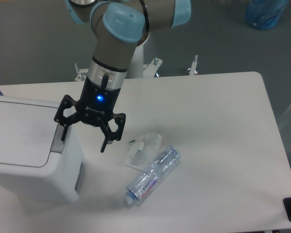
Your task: Open the trash can
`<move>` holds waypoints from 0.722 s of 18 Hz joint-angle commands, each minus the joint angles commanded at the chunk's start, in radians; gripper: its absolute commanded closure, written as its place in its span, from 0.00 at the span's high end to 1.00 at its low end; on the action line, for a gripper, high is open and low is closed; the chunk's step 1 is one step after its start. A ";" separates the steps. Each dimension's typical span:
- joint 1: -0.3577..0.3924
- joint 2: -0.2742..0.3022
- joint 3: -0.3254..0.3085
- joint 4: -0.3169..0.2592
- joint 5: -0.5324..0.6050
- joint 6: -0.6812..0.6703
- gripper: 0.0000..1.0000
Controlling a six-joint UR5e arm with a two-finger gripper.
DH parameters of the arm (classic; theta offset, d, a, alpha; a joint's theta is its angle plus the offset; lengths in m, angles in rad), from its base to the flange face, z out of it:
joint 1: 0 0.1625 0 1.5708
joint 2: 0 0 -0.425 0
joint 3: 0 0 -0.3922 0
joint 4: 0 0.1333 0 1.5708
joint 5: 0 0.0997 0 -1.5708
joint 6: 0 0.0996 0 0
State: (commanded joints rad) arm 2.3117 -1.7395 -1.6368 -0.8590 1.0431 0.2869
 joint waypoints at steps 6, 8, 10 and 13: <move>-0.003 -0.002 0.003 0.000 0.000 0.000 1.00; -0.003 0.000 0.003 0.000 0.000 0.002 1.00; -0.003 0.000 0.005 0.000 0.000 0.000 1.00; -0.003 0.002 0.011 0.000 0.000 -0.002 1.00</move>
State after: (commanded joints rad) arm 2.3086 -1.7380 -1.6261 -0.8590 1.0431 0.2853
